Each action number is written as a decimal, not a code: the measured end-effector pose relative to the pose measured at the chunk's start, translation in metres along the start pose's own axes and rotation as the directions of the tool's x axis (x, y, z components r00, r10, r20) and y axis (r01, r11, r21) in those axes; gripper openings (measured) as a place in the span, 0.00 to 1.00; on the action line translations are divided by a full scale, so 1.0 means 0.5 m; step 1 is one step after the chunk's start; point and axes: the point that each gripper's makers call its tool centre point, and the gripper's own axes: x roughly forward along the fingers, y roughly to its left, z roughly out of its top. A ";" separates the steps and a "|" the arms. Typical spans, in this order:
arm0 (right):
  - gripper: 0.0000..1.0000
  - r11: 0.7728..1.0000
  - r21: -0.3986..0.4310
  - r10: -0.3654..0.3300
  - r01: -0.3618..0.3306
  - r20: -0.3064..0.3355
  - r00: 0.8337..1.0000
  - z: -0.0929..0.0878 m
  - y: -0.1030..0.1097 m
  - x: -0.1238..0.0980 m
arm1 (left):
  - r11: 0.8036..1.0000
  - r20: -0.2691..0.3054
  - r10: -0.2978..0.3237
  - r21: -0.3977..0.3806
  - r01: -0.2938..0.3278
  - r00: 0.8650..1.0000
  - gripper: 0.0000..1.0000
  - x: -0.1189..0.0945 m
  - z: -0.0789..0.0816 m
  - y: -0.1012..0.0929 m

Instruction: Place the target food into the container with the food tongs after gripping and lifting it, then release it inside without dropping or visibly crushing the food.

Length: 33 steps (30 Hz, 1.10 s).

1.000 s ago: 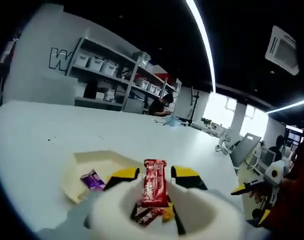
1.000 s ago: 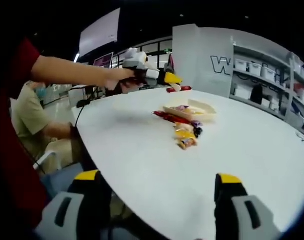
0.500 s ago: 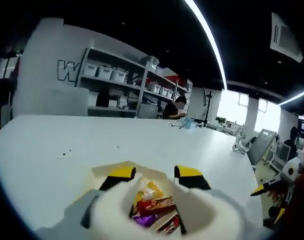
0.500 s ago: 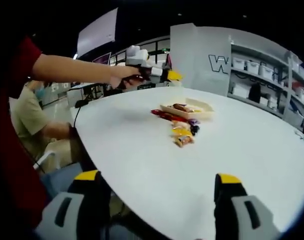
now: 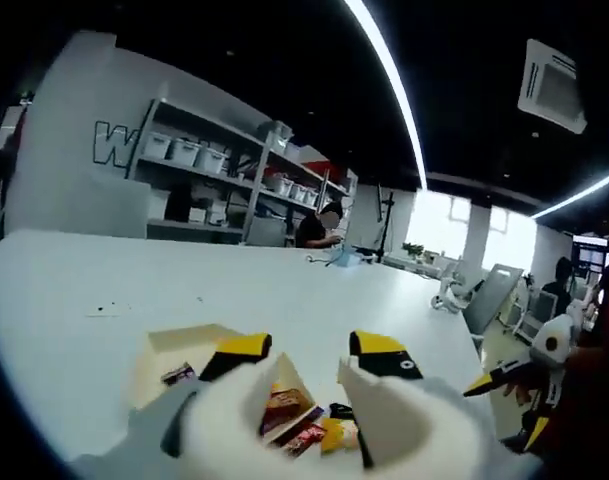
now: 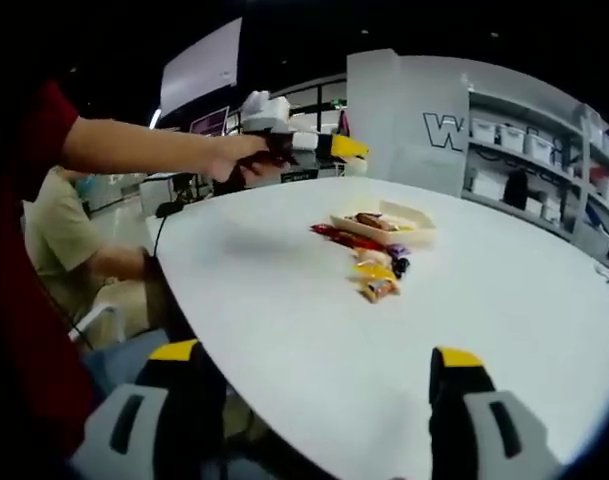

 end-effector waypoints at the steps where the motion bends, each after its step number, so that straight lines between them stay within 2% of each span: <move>1: 0.93 1.000 -0.002 0.002 -0.002 0.000 1.000 0.001 0.002 0.001 | 1.000 0.000 -0.008 -0.005 0.008 1.000 0.30 -0.002 -0.001 -0.007; 5: 0.94 1.000 -0.003 0.016 -0.016 0.016 1.000 0.010 0.012 0.004 | 0.999 0.010 -0.038 -0.013 0.038 0.999 0.30 -0.011 -0.006 -0.035; 7: 0.94 1.000 -0.005 0.019 -0.019 0.019 1.000 0.014 0.015 0.006 | 0.999 -0.016 -0.047 0.003 0.047 0.999 0.30 -0.014 -0.015 -0.041; 16: 0.93 1.000 -0.016 0.024 -0.023 0.030 0.999 0.023 0.021 0.009 | 0.999 -0.030 -0.050 0.017 0.051 0.998 0.30 -0.035 -0.030 -0.053; 22: 0.93 0.999 -0.028 0.021 -0.020 0.043 0.999 0.035 0.022 0.014 | 0.997 -0.063 -0.060 0.040 0.063 0.996 0.30 -0.050 -0.055 -0.062; 28: 0.91 1.000 -0.025 0.018 -0.016 0.067 0.998 0.045 0.022 0.016 | 0.997 -0.074 -0.066 0.030 0.068 0.995 0.30 -0.064 -0.081 -0.071; 33: 0.91 0.999 -0.034 0.012 -0.010 0.069 0.998 0.049 0.022 0.019 | 0.996 -0.091 -0.072 0.036 0.076 0.993 0.30 -0.073 -0.093 -0.072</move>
